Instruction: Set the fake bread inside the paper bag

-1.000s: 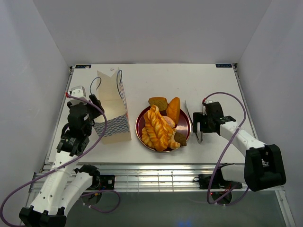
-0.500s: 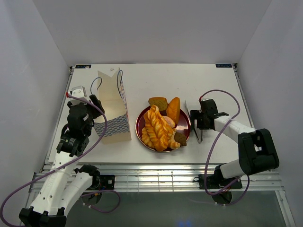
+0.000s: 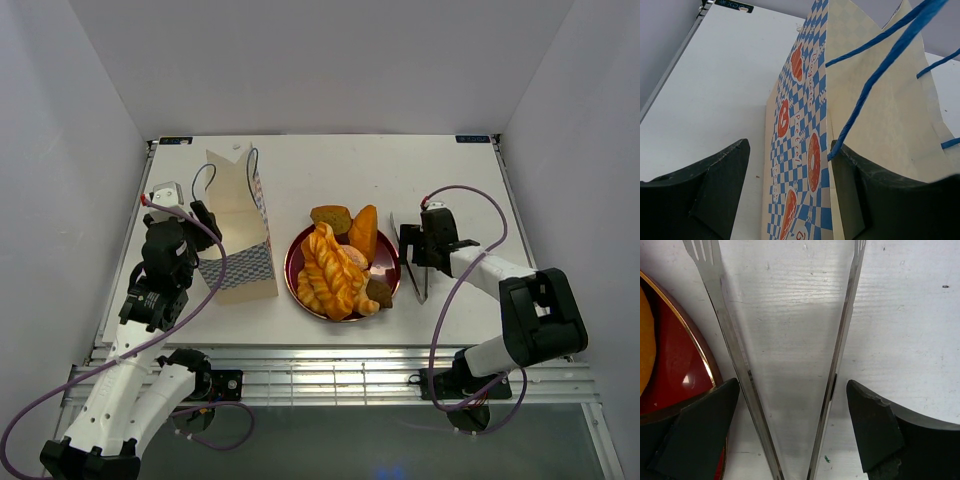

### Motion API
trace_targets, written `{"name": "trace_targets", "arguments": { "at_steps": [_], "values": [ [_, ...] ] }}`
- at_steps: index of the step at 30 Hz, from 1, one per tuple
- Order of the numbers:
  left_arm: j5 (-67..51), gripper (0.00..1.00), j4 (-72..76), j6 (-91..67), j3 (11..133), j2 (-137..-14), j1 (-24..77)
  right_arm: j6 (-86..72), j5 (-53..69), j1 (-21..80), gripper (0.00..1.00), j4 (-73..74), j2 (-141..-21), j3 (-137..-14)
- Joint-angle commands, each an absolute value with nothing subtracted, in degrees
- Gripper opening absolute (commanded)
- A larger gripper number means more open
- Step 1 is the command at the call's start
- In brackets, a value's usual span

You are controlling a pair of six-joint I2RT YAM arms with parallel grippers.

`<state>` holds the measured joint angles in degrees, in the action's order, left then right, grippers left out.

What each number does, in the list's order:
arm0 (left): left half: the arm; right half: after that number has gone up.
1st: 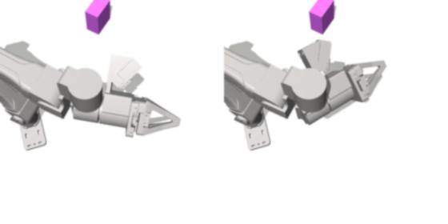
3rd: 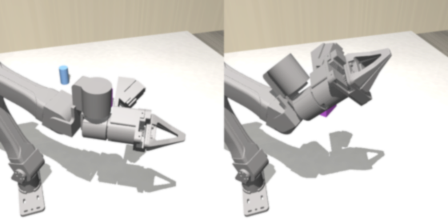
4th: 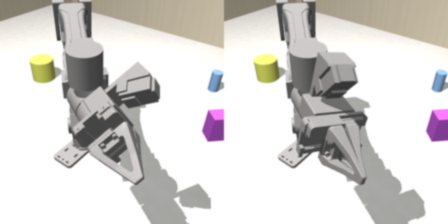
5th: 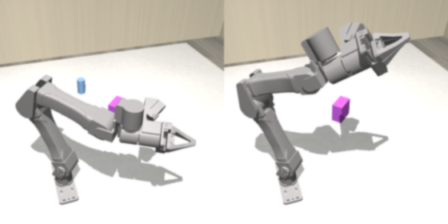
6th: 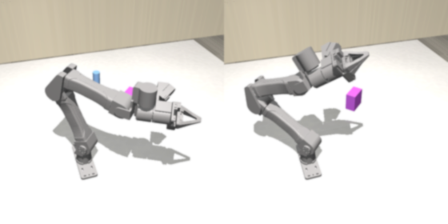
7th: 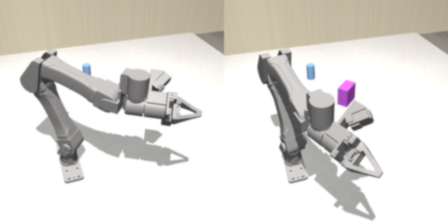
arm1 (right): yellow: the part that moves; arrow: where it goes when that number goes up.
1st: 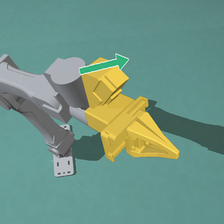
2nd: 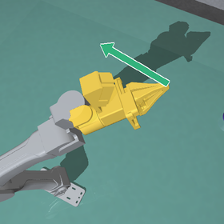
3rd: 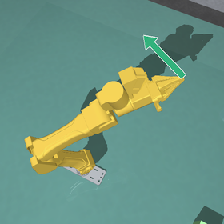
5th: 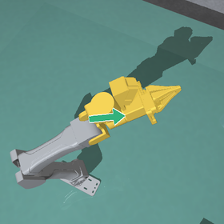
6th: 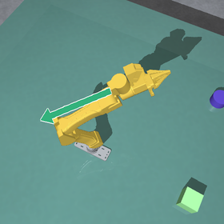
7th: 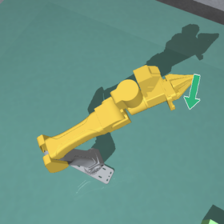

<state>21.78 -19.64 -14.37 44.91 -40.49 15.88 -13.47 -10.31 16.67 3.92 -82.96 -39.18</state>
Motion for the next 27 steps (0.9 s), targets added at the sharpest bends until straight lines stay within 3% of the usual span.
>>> {"name": "trace_targets", "arguments": {
  "at_steps": [1, 27],
  "values": [
    [20.57, 0.76, -19.86, -13.71, 44.56, -40.08, 16.0, -14.94, -9.67, 17.75, 0.93, 0.7, -84.37, -38.76],
    [18.81, 0.76, -19.69, -13.54, 44.56, -40.17, 16.0, -17.58, -13.45, 19.42, 0.78, 2.37, -83.14, -35.77]
  ]
}}
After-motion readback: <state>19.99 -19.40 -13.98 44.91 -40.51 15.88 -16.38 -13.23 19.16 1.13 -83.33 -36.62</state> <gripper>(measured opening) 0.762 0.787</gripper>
